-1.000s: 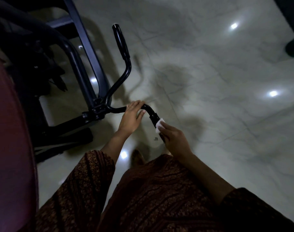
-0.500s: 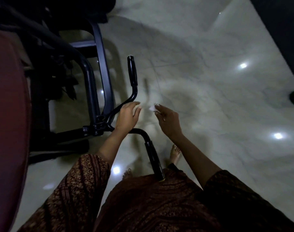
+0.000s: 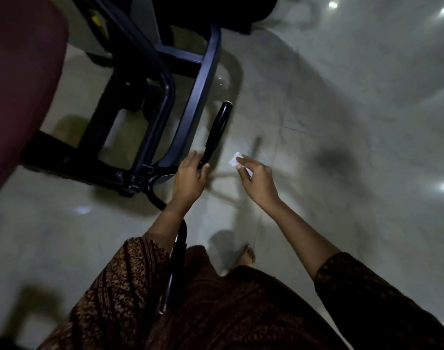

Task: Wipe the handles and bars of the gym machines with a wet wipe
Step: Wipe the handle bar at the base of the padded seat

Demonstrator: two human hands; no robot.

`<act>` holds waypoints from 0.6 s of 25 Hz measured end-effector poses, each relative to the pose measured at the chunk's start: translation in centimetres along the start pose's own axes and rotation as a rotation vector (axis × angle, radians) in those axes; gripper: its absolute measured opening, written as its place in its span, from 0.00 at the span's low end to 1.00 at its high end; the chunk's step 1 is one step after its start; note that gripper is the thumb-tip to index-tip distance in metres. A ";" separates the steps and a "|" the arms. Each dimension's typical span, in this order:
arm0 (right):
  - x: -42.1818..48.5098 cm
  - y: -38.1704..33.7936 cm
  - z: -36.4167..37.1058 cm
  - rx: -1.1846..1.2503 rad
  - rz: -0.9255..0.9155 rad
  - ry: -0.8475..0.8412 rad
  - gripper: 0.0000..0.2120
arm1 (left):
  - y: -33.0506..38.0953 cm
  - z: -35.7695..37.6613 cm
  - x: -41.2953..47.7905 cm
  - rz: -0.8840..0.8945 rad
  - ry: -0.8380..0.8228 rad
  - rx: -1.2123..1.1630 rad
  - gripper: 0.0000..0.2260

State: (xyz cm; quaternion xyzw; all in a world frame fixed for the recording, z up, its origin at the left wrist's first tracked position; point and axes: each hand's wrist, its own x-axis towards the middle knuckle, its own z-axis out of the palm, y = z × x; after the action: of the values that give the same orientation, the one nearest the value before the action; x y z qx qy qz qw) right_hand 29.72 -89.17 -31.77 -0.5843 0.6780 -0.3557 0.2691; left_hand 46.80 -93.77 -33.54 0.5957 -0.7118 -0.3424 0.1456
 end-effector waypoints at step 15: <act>13.3 3.7 4.2 -0.559 -0.807 -0.419 0.15 | -1.6 1.3 1.9 -0.211 -0.018 -0.035 0.24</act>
State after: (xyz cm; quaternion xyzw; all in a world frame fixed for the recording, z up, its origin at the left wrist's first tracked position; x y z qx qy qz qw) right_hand 28.51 -102.75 -36.56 -0.9066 0.3998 -0.1125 0.0746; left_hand 46.74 -95.27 -35.97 0.6618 -0.6402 -0.3734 0.1126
